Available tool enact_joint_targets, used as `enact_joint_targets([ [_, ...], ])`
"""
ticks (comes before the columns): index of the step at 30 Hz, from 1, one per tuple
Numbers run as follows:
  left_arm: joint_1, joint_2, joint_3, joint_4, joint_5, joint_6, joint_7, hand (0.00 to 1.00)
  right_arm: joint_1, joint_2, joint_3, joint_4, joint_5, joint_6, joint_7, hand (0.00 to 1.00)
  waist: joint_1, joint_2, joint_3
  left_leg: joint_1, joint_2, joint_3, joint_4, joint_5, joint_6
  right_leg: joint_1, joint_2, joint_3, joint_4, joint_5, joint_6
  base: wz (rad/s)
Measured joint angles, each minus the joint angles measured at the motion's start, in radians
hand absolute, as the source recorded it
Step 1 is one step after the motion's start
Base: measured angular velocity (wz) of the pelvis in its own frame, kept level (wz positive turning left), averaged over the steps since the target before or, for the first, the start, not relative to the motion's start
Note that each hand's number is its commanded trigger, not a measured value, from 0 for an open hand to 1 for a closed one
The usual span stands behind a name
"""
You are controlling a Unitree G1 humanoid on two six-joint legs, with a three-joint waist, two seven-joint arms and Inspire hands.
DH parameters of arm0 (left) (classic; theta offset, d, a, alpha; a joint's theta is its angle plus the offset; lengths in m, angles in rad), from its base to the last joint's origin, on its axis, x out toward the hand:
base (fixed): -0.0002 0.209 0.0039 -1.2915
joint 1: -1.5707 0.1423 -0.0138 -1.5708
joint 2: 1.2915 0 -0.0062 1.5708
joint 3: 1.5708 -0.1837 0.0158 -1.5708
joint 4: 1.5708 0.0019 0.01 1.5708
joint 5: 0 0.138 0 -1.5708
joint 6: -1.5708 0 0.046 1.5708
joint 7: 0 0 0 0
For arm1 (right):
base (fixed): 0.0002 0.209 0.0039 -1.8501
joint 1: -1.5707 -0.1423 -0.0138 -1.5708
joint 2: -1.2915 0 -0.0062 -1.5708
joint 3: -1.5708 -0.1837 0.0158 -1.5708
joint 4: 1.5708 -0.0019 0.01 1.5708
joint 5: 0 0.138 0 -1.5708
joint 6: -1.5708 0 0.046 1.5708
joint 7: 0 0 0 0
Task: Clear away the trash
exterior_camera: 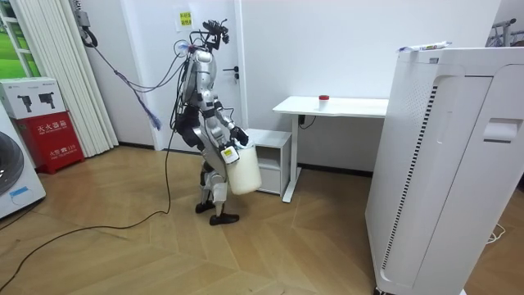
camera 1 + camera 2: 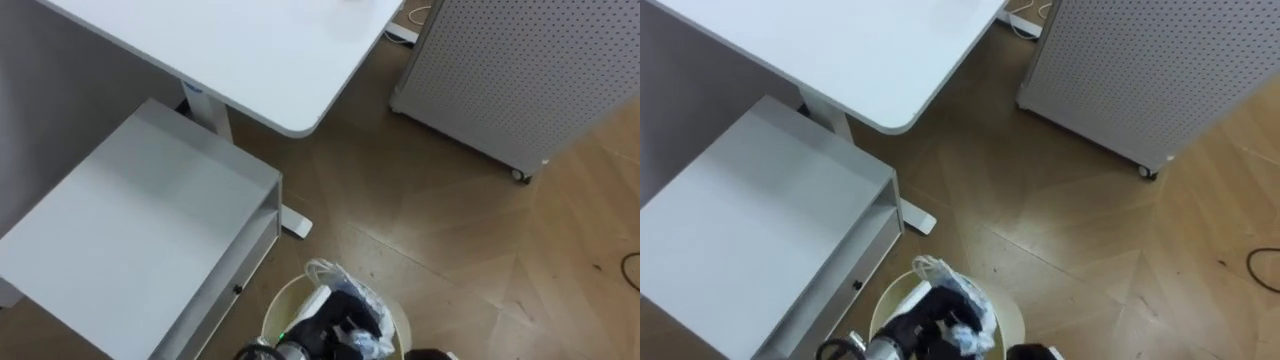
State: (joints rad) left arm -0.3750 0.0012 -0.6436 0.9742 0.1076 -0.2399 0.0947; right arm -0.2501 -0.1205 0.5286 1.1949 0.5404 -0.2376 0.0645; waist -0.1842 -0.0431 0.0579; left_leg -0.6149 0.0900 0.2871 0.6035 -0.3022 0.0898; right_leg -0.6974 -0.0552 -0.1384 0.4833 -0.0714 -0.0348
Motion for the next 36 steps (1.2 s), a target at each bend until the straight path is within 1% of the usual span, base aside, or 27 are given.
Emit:
enact_joint_targets([
  [3, 0.015, 0.0, -0.01, 0.0, -0.023, 0.0, -0.025, 1.0, 0.002, 0.0, 0.0, -0.004, 0.001, 0.001, 0.002, 1.0, 0.0, -0.007, -0.0047, -0.001, 0.0, 0.0, 0.0, 0.0, 0.0, -0.001, 0.0, -0.001, 0.001, 0.001, -0.001, 0.0],
  [6, 0.031, 0.002, -0.01, -0.001, -0.074, 0.0, -0.034, 1.0, 0.014, 0.0, 0.0, -0.021, 0.0, 0.006, 0.002, 1.0, 0.002, -0.011, -0.0074, -0.002, 0.001, 0.0, 0.0, 0.0, 0.0, -0.001, -0.001, -0.003, 0.001, 0.001, -0.001, 0.0],
  [9, 0.044, 0.003, -0.01, -0.001, -0.095, 0.0, -0.04, 1.0, 0.022, 0.0, 0.0, -0.028, -0.001, 0.012, 0.003, 1.0, 0.004, -0.015, -0.0097, -0.001, 0.001, 0.001, -0.002, 0.0, 0.0, 0.001, 0.0, -0.001, 0.001, 0.001, 0.0, 0.0],
  [10, 0.049, 0.004, -0.01, -0.001, -0.097, 0.0, -0.041, 1.0, 0.026, 0.0, 0.0, -0.031, -0.001, 0.013, 0.004, 1.0, 0.009, -0.018, -0.0119, 0.0, 0.001, 0.002, -0.002, 0.0, 0.0, 0.0, 0.002, -0.001, 0.001, 0.001, 0.0, -0.04],
  [13, 0.058, 0.008, -0.009, 0.002, -0.098, 0.0, -0.061, 1.0, 0.038, 0.0, -0.004, -0.03, 0.0, 0.017, 0.014, 1.0, 0.031, -0.021, -0.0137, 0.0, 0.002, 0.002, -0.002, 0.0, 0.0, 0.001, 0.004, -0.001, -0.001, 0.001, -0.001, -0.01],
  [14, 0.062, 0.011, -0.009, 0.002, -0.1, 0.0, -0.064, 0.95, 0.037, 0.001, -0.004, -0.03, 0.0, 0.021, 0.015, 1.0, 0.034, -0.021, -0.0137, 0.0, 0.002, 0.002, -0.002, 0.0, 0.0, 0.001, 0.004, -0.001, -0.001, 0.001, -0.001, 0.0],
  [15, 0.07, 0.014, -0.009, 0.002, -0.105, 0.0, -0.068, 0.52, 0.04, 0.001, -0.004, -0.031, 0.0, 0.023, 0.02, 1.0, 0.041, -0.021, -0.0137, 0.001, 0.002, 0.004, -0.002, 0.0, 0.0, 0.0, 0.003, 0.0, -0.001, 0.002, 0.0, 0.0],
  [16, 0.072, 0.014, -0.009, 0.003, -0.106, 0.0, -0.068, 0.0, 0.042, 0.001, -0.004, -0.031, 0.0, 0.023, 0.022, 1.0, 0.047, -0.021, -0.0137, 0.002, 0.002, 0.006, -0.002, 0.0, 0.0, -0.001, 0.003, 0.0, 0.0, 0.002, 0.0, -0.03],
  [19, 0.09, 0.018, -0.009, 0.008, -0.12, 0.0, -0.068, 0.0, 0.045, 0.001, -0.002, -0.032, -0.002, 0.037, 0.032, 1.0, 0.069, -0.021, -0.0136, 0.006, 0.0, 0.009, -0.006, 0.0, 0.0, -0.001, 0.002, 0.004, -0.001, 0.001, 0.0, -0.01],
  [21, 0.098, 0.019, -0.009, 0.02, -0.137, 0.0, -0.077, 0.0, 0.047, 0.001, -0.003, -0.032, -0.033, 0.044, 0.032, 1.0, 0.087, -0.02, -0.0134, 0.011, -0.002, 0.012, -0.012, 0.001, -0.001, 0.0, 0.001, 0.008, 0.0, 0.001, 0.0, -0.02],
  [25, 0.123, 0.03, -0.009, 0.027, -0.142, 0.001, -0.087, 0.0, 0.043, 0.0, -0.004, -0.031, -0.075, 0.046, 0.034, 1.0, 0.102, -0.019, -0.0128, 0.014, -0.003, 0.013, -0.022, 0.003, -0.004, 0.001, 0.002, 0.014, -0.001, 0.001, 0.0, 0.0],
  [31, 0.142, 0.038, -0.008, 0.027, -0.142, 0.001, -0.088, 0.0, 0.041, -0.002, -0.008, -0.032, -0.095, 0.053, 0.039, 1.0, 0.109, -0.017, -0.0125, 0.014, -0.004, 0.013, -0.036, 0.006, -0.006, 0.001, 0.004, 0.012, -0.018, 0.001, -0.001, 0.0],
  [34, 0.144, 0.046, -0.008, 0.029, -0.141, 0.001, -0.097, 0.0, 0.041, -0.002, -0.013, -0.032, -0.102, 0.052, 0.041, 1.0, 0.111, -0.011, -0.0126, 0.015, -0.004, 0.013, -0.044, 0.006, -0.007, 0.001, 0.005, 0.006, -0.021, 0.001, -0.001, 0.0],
  [36, 0.151, 0.053, -0.007, 0.029, -0.14, 0.001, -0.107, 0.0, 0.041, -0.004, -0.025, -0.032, -0.11, 0.052, 0.041, 1.0, 0.114, -0.002, -0.0127, 0.017, -0.007, 0.013, -0.053, 0.007, -0.008, 0.0, 0.002, -0.001, -0.022, 0.001, -0.001, 0.0],
])
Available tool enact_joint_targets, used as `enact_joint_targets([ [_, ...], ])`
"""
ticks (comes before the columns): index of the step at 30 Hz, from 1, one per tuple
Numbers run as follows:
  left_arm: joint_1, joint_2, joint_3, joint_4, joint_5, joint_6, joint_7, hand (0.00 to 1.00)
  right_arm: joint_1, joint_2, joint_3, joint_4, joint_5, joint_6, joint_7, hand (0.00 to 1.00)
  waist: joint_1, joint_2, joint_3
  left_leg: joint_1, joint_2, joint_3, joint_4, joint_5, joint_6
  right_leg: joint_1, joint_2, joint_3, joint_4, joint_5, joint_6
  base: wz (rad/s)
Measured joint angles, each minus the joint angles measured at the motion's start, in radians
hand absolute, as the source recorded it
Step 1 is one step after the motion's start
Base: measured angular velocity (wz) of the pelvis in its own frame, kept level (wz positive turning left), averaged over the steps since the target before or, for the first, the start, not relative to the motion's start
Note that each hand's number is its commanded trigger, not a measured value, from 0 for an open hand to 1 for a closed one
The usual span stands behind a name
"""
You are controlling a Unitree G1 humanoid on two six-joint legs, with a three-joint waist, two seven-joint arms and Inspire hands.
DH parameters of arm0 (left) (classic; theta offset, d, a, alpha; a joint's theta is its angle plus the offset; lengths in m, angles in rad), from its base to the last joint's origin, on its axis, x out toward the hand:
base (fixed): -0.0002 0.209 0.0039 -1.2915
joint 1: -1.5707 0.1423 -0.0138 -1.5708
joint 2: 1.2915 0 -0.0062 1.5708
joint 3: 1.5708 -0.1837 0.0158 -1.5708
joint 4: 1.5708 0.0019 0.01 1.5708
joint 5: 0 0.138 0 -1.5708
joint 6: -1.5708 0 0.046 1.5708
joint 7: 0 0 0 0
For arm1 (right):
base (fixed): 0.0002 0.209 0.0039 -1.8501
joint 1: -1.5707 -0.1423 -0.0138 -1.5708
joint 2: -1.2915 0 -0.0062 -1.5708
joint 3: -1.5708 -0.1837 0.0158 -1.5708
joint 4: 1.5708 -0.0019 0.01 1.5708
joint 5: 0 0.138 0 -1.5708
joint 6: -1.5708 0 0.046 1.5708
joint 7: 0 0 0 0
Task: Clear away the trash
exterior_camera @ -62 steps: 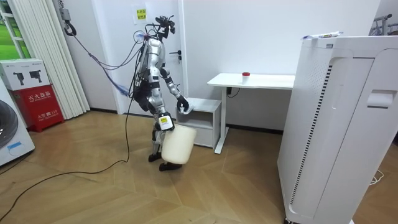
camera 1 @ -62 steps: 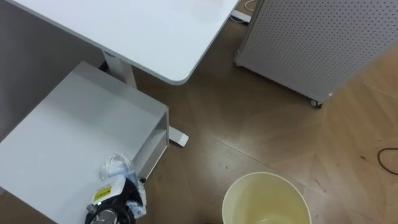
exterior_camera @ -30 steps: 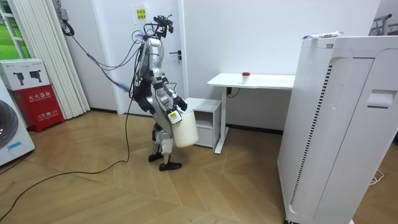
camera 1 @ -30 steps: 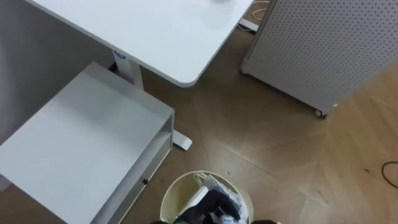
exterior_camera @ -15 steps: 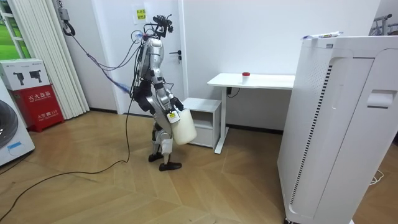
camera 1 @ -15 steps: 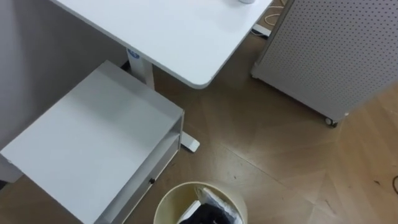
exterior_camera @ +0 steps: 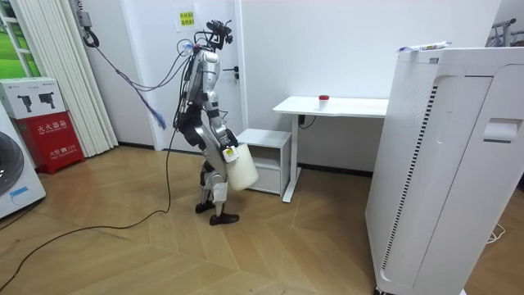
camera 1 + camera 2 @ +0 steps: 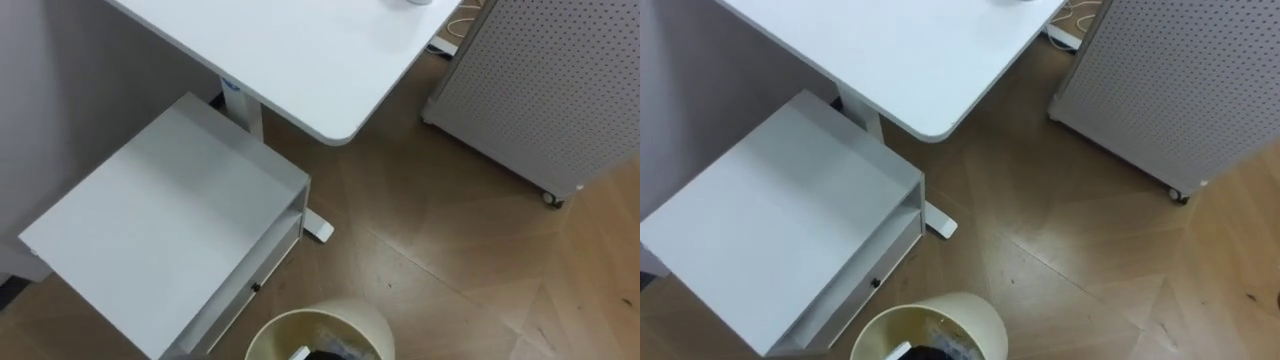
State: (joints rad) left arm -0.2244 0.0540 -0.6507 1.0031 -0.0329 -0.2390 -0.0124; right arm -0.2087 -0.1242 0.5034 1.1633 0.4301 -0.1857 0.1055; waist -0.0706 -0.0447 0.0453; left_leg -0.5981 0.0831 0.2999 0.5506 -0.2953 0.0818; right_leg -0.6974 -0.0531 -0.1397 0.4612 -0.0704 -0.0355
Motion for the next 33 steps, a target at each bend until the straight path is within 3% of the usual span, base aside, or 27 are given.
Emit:
enact_joint_targets([
  [3, 0.007, 0.004, 0.0, 0.005, 0.006, 0.005, -0.009, 0.0, 0.0, 0.0, -0.018, 0.003, -0.002, 0.0, -0.001, 1.0, 0.001, 0.011, 0.0016, 0.01, -0.005, 0.003, -0.013, 0.001, -0.001, 0.001, -0.002, 0.001, 0.0, 0.0, 0.0, -0.02],
  [10, 0.043, 0.016, 0.001, 0.02, 0.062, 0.014, -0.056, 0.0, 0.008, 0.0, -0.033, 0.003, -0.002, -0.009, 0.006, 1.0, -0.006, 0.014, 0.0015, 0.073, -0.011, 0.027, -0.051, 0.004, -0.003, 0.037, -0.008, -0.001, 0.0, 0.0, 0.0, -0.09],
  [20, 0.042, 0.062, 0.003, 0.018, 0.086, 0.014, -0.089, 0.0, -0.001, -0.01, -0.087, 0.048, 0.002, -0.008, 0.02, 1.0, -0.009, 0.024, 0.0084, 0.178, -0.014, 0.052, -0.07, 0.002, -0.001, 0.132, -0.012, -0.003, -0.017, 0.001, -0.002, -0.05],
  [26, 0.049, 0.088, 0.048, -0.092, 0.127, 0.01, -0.11, 0.0, 0.04, -0.024, -0.159, 0.025, -0.012, -0.009, 0.052, 1.0, -0.015, 0.027, 0.0066, 0.24, -0.02, 0.093, -0.081, -0.005, 0.007, 0.167, -0.02, -0.002, -0.012, -0.003, 0.001, -0.18],
  [29, 0.054, 0.103, 0.082, -0.124, 0.136, 0.007, -0.126, 0.0, 0.048, -0.04, -0.182, 0.024, -0.021, -0.009, 0.073, 1.0, -0.01, 0.026, 0.0044, 0.31, -0.018, 0.148, -0.108, -0.01, 0.007, 0.207, -0.038, -0.065, -0.015, 0.002, -0.007, -0.53],
  [31, 0.059, 0.116, 0.12, -0.131, 0.137, 0.007, -0.129, 0.0, 0.063, -0.047, -0.192, 0.023, -0.02, -0.009, 0.081, 1.0, -0.008, 0.032, -0.0043, 0.367, -0.003, 0.18, -0.118, -0.023, 0.0, 0.258, -0.05, -0.119, -0.03, 0.002, -0.019, -0.44],
  [33, 0.075, 0.121, 0.146, -0.17, 0.146, 0.008, -0.129, 0.0, 0.083, -0.054, -0.201, 0.021, -0.02, -0.009, 0.084, 1.0, -0.007, 0.03, -0.0128, 0.421, -0.002, 0.202, -0.141, -0.026, -0.007, 0.297, -0.057, -0.144, -0.025, -0.012, -0.025, -0.27],
])
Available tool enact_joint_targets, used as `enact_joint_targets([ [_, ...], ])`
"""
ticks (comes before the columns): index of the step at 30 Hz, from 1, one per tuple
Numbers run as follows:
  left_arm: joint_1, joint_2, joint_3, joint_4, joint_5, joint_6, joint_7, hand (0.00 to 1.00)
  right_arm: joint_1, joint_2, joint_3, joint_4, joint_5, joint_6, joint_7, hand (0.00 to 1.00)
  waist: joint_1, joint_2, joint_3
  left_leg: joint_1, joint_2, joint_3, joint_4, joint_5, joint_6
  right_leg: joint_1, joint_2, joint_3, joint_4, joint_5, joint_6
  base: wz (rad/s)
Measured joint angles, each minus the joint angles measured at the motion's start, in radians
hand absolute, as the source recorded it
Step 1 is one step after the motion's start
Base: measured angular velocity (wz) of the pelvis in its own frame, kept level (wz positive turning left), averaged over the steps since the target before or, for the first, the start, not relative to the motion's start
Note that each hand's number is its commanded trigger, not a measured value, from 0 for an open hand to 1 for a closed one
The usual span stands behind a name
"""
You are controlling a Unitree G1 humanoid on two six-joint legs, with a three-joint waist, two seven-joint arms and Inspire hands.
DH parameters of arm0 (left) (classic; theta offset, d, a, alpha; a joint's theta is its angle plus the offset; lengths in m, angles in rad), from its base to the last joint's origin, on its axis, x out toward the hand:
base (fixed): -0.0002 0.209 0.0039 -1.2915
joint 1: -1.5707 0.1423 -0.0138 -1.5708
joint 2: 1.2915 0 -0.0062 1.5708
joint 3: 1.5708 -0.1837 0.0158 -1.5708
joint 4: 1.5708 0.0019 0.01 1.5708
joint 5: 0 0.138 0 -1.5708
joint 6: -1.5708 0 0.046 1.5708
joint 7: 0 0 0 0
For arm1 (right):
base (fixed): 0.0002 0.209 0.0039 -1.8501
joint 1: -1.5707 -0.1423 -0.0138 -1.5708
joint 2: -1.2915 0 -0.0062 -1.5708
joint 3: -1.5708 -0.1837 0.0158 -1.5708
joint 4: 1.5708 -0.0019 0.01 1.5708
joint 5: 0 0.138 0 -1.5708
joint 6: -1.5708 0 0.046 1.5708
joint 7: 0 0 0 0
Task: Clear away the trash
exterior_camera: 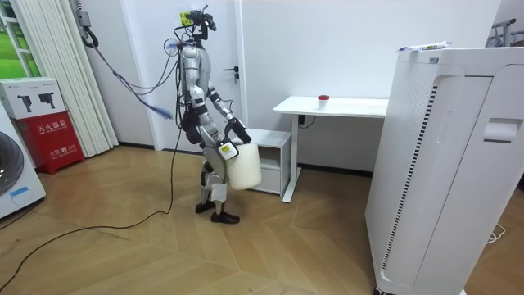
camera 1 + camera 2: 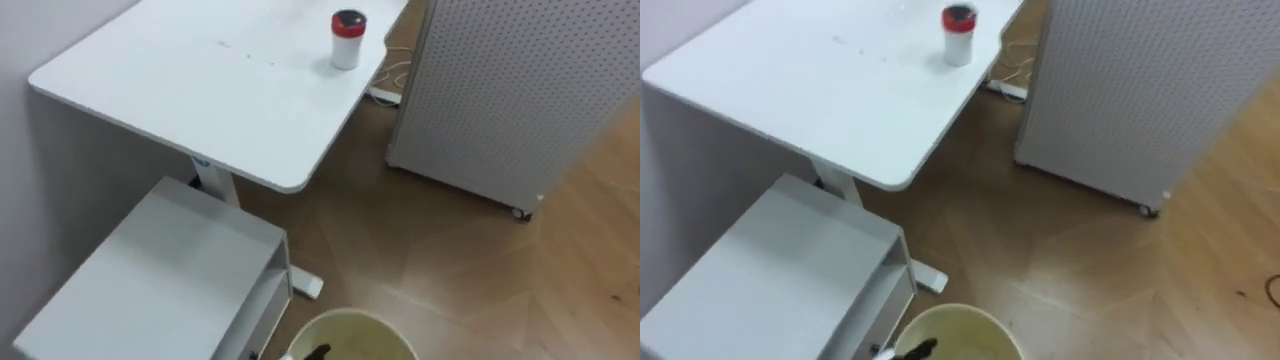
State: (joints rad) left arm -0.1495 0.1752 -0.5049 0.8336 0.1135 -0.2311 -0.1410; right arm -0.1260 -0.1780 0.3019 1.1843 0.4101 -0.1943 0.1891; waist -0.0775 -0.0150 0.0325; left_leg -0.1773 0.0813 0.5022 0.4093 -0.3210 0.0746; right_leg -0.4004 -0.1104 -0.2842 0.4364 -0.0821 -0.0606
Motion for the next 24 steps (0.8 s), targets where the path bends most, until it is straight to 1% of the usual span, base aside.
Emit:
enact_joint_targets([
  [1, 0.006, 0.003, 0.006, -0.02, 0.0, 0.001, 0.0, 0.0, 0.005, -0.004, -0.003, -0.001, 0.0, 0.0, 0.001, 1.0, 0.001, 0.001, -0.002, 0.015, 0.001, 0.009, -0.006, -0.002, -0.003, 0.01, -0.001, -0.005, 0.004, -0.005, 0.0, -0.19],
  [2, 0.02, 0.005, 0.024, -0.073, 0.0, 0.0, 0.001, 0.0, 0.016, -0.019, -0.003, -0.009, -0.001, 0.0, 0.006, 1.0, -0.002, 0.003, -0.0069, 0.041, 0.002, 0.021, -0.015, -0.006, -0.01, 0.025, -0.009, -0.019, 0.02, -0.022, 0.001, -0.05],
  [3, 0.027, 0.009, 0.035, -0.113, 0.0, -0.001, 0.002, 0.0, 0.031, -0.029, -0.009, -0.018, -0.002, 0.0, 0.009, 1.0, -0.003, 0.006, -0.0109, 0.071, 0.002, 0.023, -0.022, -0.009, -0.018, 0.045, -0.007, -0.02, 0.022, -0.034, 0.001, 0.0],
  [4, 0.033, 0.009, 0.041, -0.128, 0.0, -0.004, 0.003, 0.0, 0.036, -0.032, -0.01, -0.021, -0.003, 0.0, 0.009, 1.0, -0.001, 0.005, -0.0126, 0.087, 0.001, 0.023, -0.029, -0.008, -0.023, 0.056, -0.003, -0.018, 0.015, -0.038, 0.0, -0.07],
  [5, 0.047, 0.009, 0.055, -0.145, 0.001, -0.015, 0.005, 0.0, 0.043, -0.035, -0.01, -0.024, -0.006, 0.0, 0.012, 1.0, 0.002, 0.006, -0.0189, 0.116, 0.002, 0.021, -0.046, -0.005, -0.034, 0.083, 0.01, -0.016, -0.006, -0.041, -0.002, -0.16],
  [7, 0.084, 0.028, 0.063, -0.2, 0.008, -0.016, 0.014, 0.0, 0.056, -0.035, -0.01, -0.025, -0.004, -0.002, 0.024, 1.0, -0.001, 0.003, -0.0241, 0.162, 0.024, 0.013, -0.044, -0.005, -0.053, 0.144, 0.044, -0.021, -0.05, -0.041, -0.01, -0.17],
  [8, 0.091, 0.031, 0.063, -0.215, 0.01, -0.016, 0.018, 0.0, 0.058, -0.034, -0.01, -0.026, -0.004, -0.002, 0.026, 1.0, -0.003, 0.002, -0.0255, 0.166, 0.031, 0.013, -0.036, -0.007, -0.057, 0.154, 0.05, -0.022, -0.055, -0.043, -0.012, -0.11],
  [9, 0.111, 0.042, 0.066, -0.261, 0.011, -0.015, 0.026, 0.0, 0.061, -0.035, -0.01, -0.027, -0.006, -0.002, 0.027, 1.0, -0.002, -0.004, -0.0289, 0.172, 0.039, 0.013, -0.024, -0.007, -0.058, 0.164, 0.057, -0.024, -0.058, -0.047, -0.015, -0.08],
  [10, 0.124, 0.048, 0.078, -0.297, 0.01, -0.016, 0.031, 0.0, 0.064, -0.039, -0.012, -0.029, -0.015, -0.002, 0.031, 1.0, 0.0, -0.008, -0.0283, 0.177, 0.047, 0.014, -0.004, -0.008, -0.06, 0.173, 0.062, -0.024, -0.06, -0.052, -0.019, -0.12],
  [11, 0.128, 0.047, 0.084, -0.306, 0.01, -0.016, 0.034, 0.0, 0.066, -0.042, -0.012, -0.029, -0.021, -0.002, 0.033, 1.0, 0.002, -0.009, -0.0277, 0.183, 0.049, 0.014, 0.005, -0.008, -0.06, 0.177, 0.063, -0.022, -0.059, -0.055, -0.02, -0.24],
  [12, 0.143, 0.045, 0.106, -0.328, 0.011, -0.016, 0.044, 0.0, 0.068, -0.043, -0.012, -0.03, -0.025, -0.002, 0.033, 1.0, 0.006, -0.007, -0.0275, 0.197, 0.056, 0.014, 0.024, -0.008, -0.06, 0.194, 0.07, -0.016, -0.059, -0.062, -0.023, -0.47],
  [13, 0.164, 0.046, 0.142, -0.365, 0.01, -0.016, 0.049, 0.0, 0.068, -0.043, -0.013, -0.031, -0.029, -0.002, 0.037, 1.0, 0.014, -0.007, -0.0272, 0.202, 0.062, 0.001, 0.051, -0.008, -0.06, 0.201, 0.081, 0.004, -0.059, -0.066, -0.029, -0.58],
  [14, 0.172, 0.045, 0.162, -0.38, 0.01, -0.017, 0.052, 0.0, 0.068, -0.043, -0.017, -0.032, -0.038, -0.002, 0.042, 1.0, 0.018, -0.007, -0.0264, 0.206, 0.06, -0.021, 0.06, -0.008, -0.06, 0.206, 0.088, 0.016, -0.059, -0.068, -0.031, -0.68],
  [15, 0.185, 0.045, 0.195, -0.405, 0.01, -0.018, 0.064, 0.0, 0.069, -0.042, -0.019, -0.032, -0.067, -0.002, 0.049, 1.0, 0.025, -0.007, -0.0264, 0.206, 0.052, -0.098, 0.083, -0.007, -0.061, 0.219, 0.102, 0.047, -0.056, -0.072, -0.038, -0.57],
  [16, 0.191, 0.045, 0.207, -0.417, 0.01, -0.019, 0.074, 0.0, 0.069, -0.042, -0.019, -0.032, -0.074, -0.002, 0.052, 1.0, 0.03, -0.007, -0.0251, 0.202, 0.045, -0.146, 0.101, -0.005, -0.065, 0.225, 0.11, 0.067, -0.055, -0.074, -0.04, -0.71],
  [17, 0.216, 0.044, 0.234, -0.459, 0.006, -0.019, 0.096, 0.0, 0.071, -0.042, -0.019, -0.032, -0.079, -0.002, 0.054, 1.0, 0.042, -0.007, -0.0235, 0.178, 0.03, -0.242, 0.146, 0.002, -0.075, 0.233, 0.129, 0.118, -0.055, -0.077, -0.042, -0.78],
  [18, 0.237, 0.043, 0.25, -0.506, 0.006, -0.026, 0.116, 0.0, 0.076, -0.044, -0.021, -0.032, -0.078, -0.002, 0.053, 1.0, 0.057, -0.014, -0.0206, 0.157, 0.008, -0.325, 0.139, -0.004, -0.078, 0.234, 0.139, 0.159, -0.055, -0.082, -0.049, -0.75],
  [19, 0.24, 0.042, 0.257, -0.526, 0.006, -0.034, 0.123, 0.0, 0.079, -0.044, -0.022, -0.032, -0.078, -0.002, 0.053, 1.0, 0.064, -0.013, -0.0209, 0.141, 0.002, -0.351, 0.12, -0.002, -0.082, 0.234, 0.143, 0.176, -0.056, -0.082, -0.049, -0.68],
  [20, 0.241, 0.038, 0.271, -0.564, 0.005, -0.047, 0.14, 0.0, 0.082, -0.044, -0.022, -0.032, -0.078, -0.001, 0.051, 1.0, 0.079, -0.018, -0.0177, 0.101, -0.011, -0.386, 0.071, 0.009, -0.096, 0.232, 0.151, 0.203, -0.057, -0.081, -0.045, -0.7],
  [21, 0.241, 0.028, 0.286, -0.592, 0.004, -0.072, 0.162, 0.0, 0.086, -0.045, -0.022, -0.032, -0.079, -0.001, 0.05, 1.0, 0.099, -0.017, -0.018, 0.074, -0.014, -0.424, 0.008, 0.05, -0.111, 0.229, 0.166, 0.232, -0.055, -0.075, -0.038, -1.06],
  [22, 0.245, 0.023, 0.302, -0.602, 0.005, -0.103, 0.189, 0.0, 0.091, -0.042, -0.018, -0.03, -0.082, -0.001, 0.049, 1.0, 0.124, -0.018, -0.0241, 0.071, -0.016, -0.447, 0.002, 0.075, -0.106, 0.233, 0.169, 0.25, -0.052, -0.072, -0.033, -0.93],
  [23, 0.246, 0.023, 0.309, -0.602, 0.005, -0.114, 0.205, 0.0, 0.092, -0.042, -0.018, -0.031, -0.085, -0.001, 0.051, 1.0, 0.129, -0.014, -0.0276, 0.082, -0.016, -0.461, -0.008, 0.07, -0.105, 0.239, 0.17, 0.25, -0.058, -0.071, -0.032, -0.57],
  [24, 0.245, 0.023, 0.32, -0.607, 0.005, -0.12, 0.23, 0.0, 0.098, -0.044, -0.023, -0.039, -0.09, -0.001, 0.052, 1.0, 0.117, -0.014, -0.0303, 0.094, -0.023, -0.462, -0.021, 0.068, -0.104, 0.247, 0.167, 0.25, -0.063, -0.071, -0.03, -0.09],
])
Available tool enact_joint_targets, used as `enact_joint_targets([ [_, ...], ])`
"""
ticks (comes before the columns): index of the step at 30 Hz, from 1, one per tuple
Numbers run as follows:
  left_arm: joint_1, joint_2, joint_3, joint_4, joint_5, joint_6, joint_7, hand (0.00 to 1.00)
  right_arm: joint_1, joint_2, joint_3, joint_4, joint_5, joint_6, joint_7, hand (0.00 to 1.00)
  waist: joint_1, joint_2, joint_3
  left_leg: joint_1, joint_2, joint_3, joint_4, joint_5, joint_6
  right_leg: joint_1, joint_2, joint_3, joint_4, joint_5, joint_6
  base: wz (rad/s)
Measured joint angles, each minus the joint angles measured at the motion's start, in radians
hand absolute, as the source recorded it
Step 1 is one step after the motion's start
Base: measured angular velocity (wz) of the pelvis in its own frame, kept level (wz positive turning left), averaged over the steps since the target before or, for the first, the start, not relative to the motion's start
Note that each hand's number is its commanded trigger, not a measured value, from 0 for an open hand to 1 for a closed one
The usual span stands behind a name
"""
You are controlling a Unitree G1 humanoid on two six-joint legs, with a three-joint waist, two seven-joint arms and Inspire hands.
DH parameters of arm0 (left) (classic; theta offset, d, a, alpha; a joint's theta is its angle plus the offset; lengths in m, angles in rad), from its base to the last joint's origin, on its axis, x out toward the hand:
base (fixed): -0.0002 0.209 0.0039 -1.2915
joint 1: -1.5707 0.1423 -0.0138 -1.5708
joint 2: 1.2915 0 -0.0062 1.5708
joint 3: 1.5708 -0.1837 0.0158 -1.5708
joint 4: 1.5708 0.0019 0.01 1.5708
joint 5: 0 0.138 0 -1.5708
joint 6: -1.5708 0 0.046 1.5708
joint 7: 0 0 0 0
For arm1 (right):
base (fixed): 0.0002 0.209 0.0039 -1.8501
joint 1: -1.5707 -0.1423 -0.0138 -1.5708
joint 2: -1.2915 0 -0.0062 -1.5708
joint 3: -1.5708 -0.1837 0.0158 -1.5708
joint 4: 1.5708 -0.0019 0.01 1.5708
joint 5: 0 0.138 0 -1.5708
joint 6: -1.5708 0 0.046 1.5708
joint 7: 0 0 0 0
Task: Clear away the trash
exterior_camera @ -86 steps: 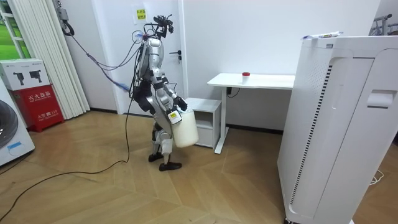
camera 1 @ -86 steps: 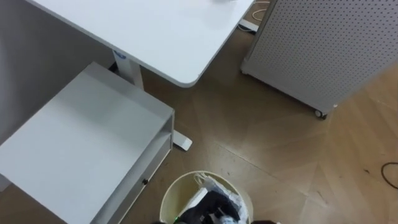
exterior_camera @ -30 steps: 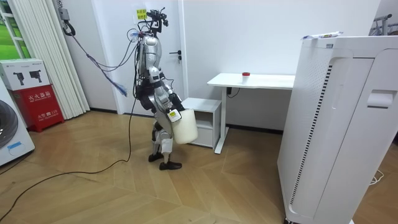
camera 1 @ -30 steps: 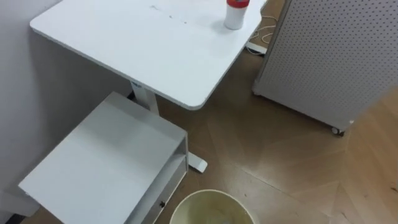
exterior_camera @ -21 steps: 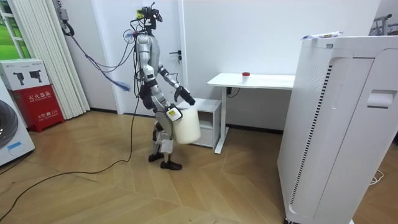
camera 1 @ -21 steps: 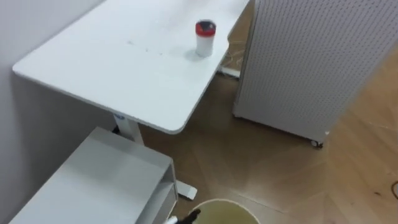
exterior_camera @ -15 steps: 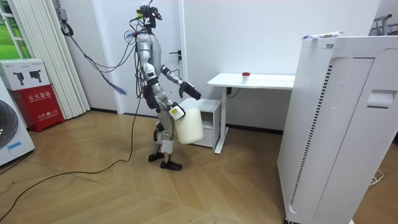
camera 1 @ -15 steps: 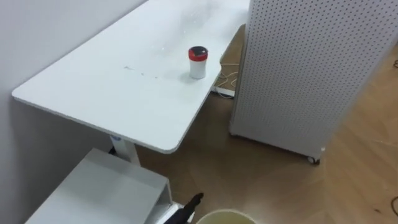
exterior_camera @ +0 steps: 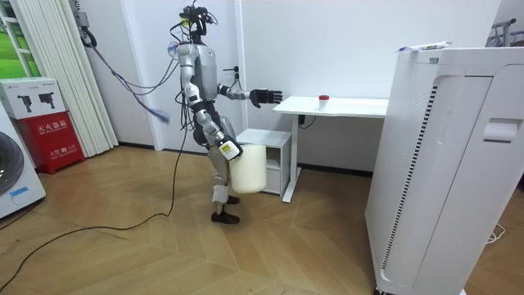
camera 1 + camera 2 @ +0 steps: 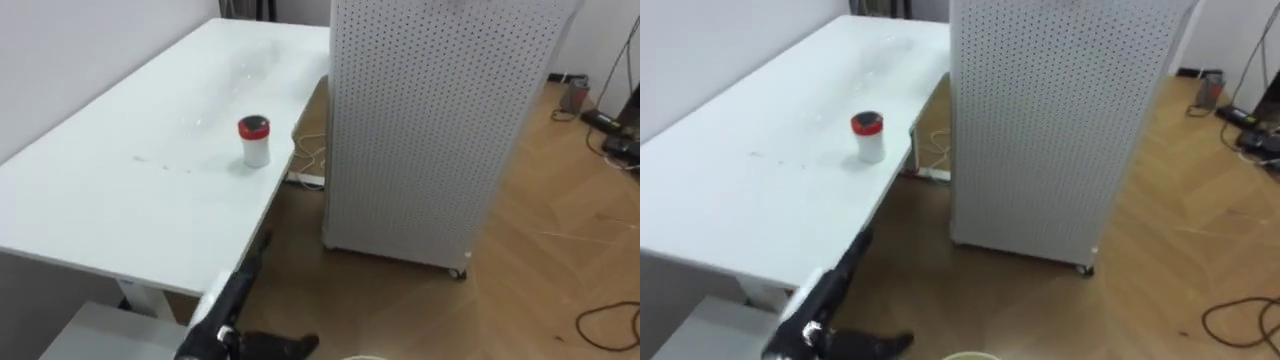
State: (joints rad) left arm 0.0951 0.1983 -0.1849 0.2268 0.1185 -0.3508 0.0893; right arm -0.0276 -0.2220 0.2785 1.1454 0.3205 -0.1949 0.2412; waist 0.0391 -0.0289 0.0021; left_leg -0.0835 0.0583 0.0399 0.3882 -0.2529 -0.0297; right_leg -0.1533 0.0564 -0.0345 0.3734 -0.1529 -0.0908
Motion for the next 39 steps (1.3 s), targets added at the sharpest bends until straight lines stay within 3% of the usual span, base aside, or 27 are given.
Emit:
enact_joint_targets([
  [4, 0.03, 0.009, 0.009, -0.091, -0.024, -0.004, 0.079, 0.0, 0.051, -0.004, -0.038, -0.05, -0.003, 0.0, -0.013, 1.0, -0.011, 0.001, -0.0003, 0.033, -0.012, -0.004, -0.031, -0.002, 0.004, 0.026, -0.002, -0.002, -0.027, -0.001, 0.003, 0.05],
  [13, 0.028, 0.008, 0.007, -0.115, -0.041, -0.01, 0.18, 0.0, 0.059, 0.001, -0.037, -0.054, -0.014, 0.0, -0.042, 1.0, -0.013, 0.007, 0.0055, 0.088, -0.019, -0.025, -0.089, 0.002, 0.01, 0.076, -0.005, -0.012, -0.083, -0.014, 0.009, 0.05],
  [32, 0.026, 0.013, 0.031, -0.114, -0.039, -0.014, 0.283, 0.0, 0.081, 0.024, -0.038, -0.055, -0.042, 0.002, -0.059, 1.0, -0.018, -0.006, 0.0124, 0.151, -0.014, -0.013, -0.155, 0.002, 0.01, 0.141, 0.001, -0.021, -0.139, -0.017, 0.01, -0.01],
  [36, 0.026, 0.004, 0.036, -0.114, -0.039, -0.014, 0.294, 0.0, 0.084, 0.028, -0.037, -0.059, -0.042, 0.002, -0.054, 1.0, -0.011, -0.011, 0.0119, 0.151, -0.015, -0.006, -0.144, 0.002, 0.01, 0.135, 0.0, -0.021, -0.134, -0.02, 0.012, -0.08],
  [39, 0.031, 0.006, 0.05, -0.107, -0.038, -0.014, 0.294, 0.0, 0.084, 0.032, -0.037, -0.062, -0.044, 0.012, -0.048, 1.0, 0.001, -0.018, 0.0127, 0.124, -0.013, 0.01, -0.053, -0.011, 0.003, 0.127, 0.001, -0.023, -0.104, -0.04, 0.007, -0.18],
])
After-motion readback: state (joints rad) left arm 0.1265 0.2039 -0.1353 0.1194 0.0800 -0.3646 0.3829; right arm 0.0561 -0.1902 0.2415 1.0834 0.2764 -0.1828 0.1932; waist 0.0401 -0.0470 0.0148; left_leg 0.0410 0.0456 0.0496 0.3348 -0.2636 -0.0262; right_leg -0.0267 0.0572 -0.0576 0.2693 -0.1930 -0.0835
